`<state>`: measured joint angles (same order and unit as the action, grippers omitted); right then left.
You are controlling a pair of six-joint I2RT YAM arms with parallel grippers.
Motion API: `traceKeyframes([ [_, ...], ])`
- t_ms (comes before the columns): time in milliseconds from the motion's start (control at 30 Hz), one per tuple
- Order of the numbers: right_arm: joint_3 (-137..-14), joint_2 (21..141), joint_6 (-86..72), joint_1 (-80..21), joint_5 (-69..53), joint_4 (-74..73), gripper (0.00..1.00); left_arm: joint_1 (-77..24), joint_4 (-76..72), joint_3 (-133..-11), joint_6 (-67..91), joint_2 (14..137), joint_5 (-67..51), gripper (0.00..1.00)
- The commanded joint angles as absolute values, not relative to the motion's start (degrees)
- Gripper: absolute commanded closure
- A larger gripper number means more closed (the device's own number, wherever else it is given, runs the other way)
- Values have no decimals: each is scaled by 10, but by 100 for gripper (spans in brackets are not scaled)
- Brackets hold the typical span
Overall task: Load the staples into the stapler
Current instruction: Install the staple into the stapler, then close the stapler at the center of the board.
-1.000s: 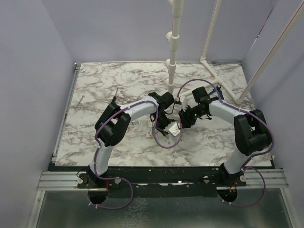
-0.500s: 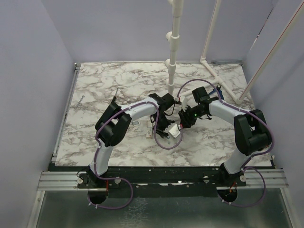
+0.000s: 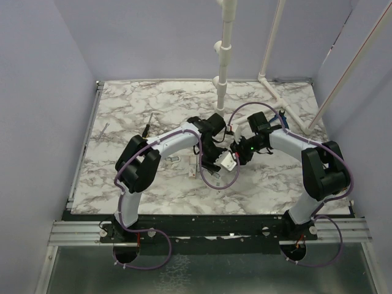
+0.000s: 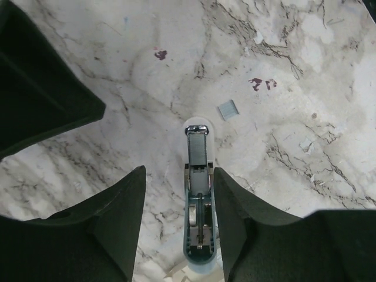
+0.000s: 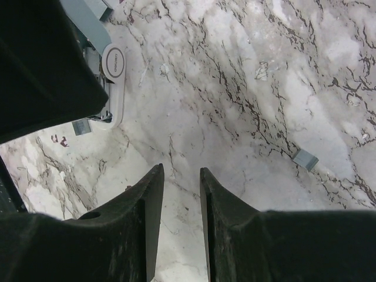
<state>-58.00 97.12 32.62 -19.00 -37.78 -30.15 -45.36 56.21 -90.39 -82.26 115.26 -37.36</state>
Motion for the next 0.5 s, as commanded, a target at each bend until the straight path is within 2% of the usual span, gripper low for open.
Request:
traceKeyframes([
  [0,-582,963,345,-187,-387,-314,65,-440,529,-889,-777,1097,-384,48],
  [267,-577,953,364,-187,-406,-324,65,-367,534,-823,-790,1029,-414,45],
  [467,-560,941,376,-191,-452,-312,60,-322,559,-798,-842,1050,-429,40],
])
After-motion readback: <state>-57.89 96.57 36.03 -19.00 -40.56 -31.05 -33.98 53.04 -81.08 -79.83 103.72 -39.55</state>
